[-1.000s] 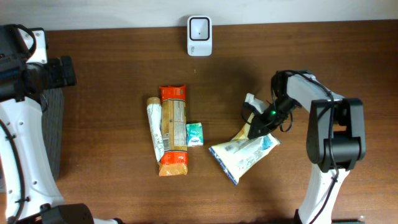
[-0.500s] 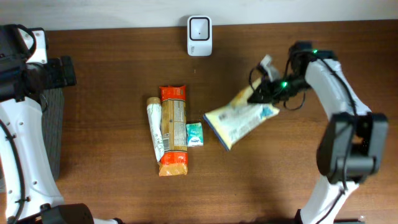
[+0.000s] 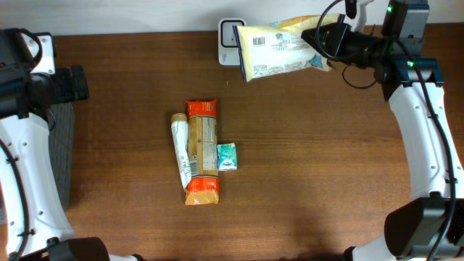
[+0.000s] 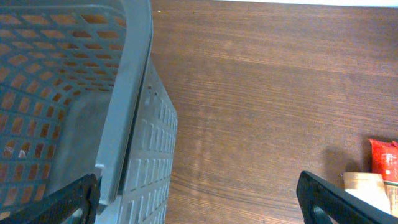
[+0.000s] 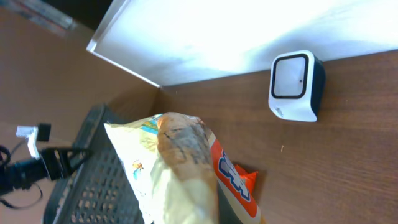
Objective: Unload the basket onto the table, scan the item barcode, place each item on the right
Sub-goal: 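Raise the printed bag to the barcode scanner with the right gripper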
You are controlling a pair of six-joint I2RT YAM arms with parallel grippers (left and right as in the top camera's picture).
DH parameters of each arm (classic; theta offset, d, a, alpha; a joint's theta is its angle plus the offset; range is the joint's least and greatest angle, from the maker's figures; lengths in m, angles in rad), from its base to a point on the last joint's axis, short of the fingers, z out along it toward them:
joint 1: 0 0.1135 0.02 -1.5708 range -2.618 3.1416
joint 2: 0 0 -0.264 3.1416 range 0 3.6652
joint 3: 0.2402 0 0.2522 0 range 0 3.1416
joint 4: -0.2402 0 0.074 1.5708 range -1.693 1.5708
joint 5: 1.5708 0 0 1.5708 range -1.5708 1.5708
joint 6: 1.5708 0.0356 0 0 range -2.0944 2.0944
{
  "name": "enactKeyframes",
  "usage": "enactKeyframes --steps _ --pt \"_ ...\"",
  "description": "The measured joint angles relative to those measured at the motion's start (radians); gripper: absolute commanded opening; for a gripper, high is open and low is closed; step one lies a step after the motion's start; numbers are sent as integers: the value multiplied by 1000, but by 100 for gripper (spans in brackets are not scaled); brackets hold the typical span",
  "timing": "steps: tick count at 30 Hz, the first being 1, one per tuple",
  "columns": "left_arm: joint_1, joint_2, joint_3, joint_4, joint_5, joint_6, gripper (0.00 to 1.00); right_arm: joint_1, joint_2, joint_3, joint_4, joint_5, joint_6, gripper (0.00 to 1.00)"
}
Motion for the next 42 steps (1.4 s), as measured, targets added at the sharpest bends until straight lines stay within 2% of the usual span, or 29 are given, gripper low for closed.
enactKeyframes --steps 4,6,8,11,12,13,15,19,24,26,29,37,42 --pt "0 0 0 0 0 0 100 39 0 0 -39 75 24 4" --pt "0 0 0 -1 0 0 99 98 0 0 -94 183 -8 4" --pt "0 0 0 0 0 0 99 208 0 0 -129 388 -62 4" --pt "0 0 0 0 0 0 99 389 2 0 -106 868 -159 4" --pt "0 0 0 0 0 0 99 476 13 0 -29 1092 -266 4" --pt "0 0 0 0 0 0 99 500 18 0 -8 1158 -305 4" --pt "0 0 0 2 0 0 99 562 55 -1 108 1308 -474 4" --pt "0 0 0 3 -1 0 99 639 227 -3 536 1522 -872 4" --pt "0 0 0 1 0 0 99 652 448 -6 1023 1629 -1345 4" --pt "0 0 0 0 0 0 99 650 510 -4 1186 1635 -1475 4" --pt "0 1 0 0 0 0 99 639 580 -4 1221 1608 -1605 4" --pt "0 1 0 0 0 0 99 561 600 -4 1231 1486 -1692 4" --pt "0 1 0 0 0 0 99 532 620 35 1275 1400 -1799 4"
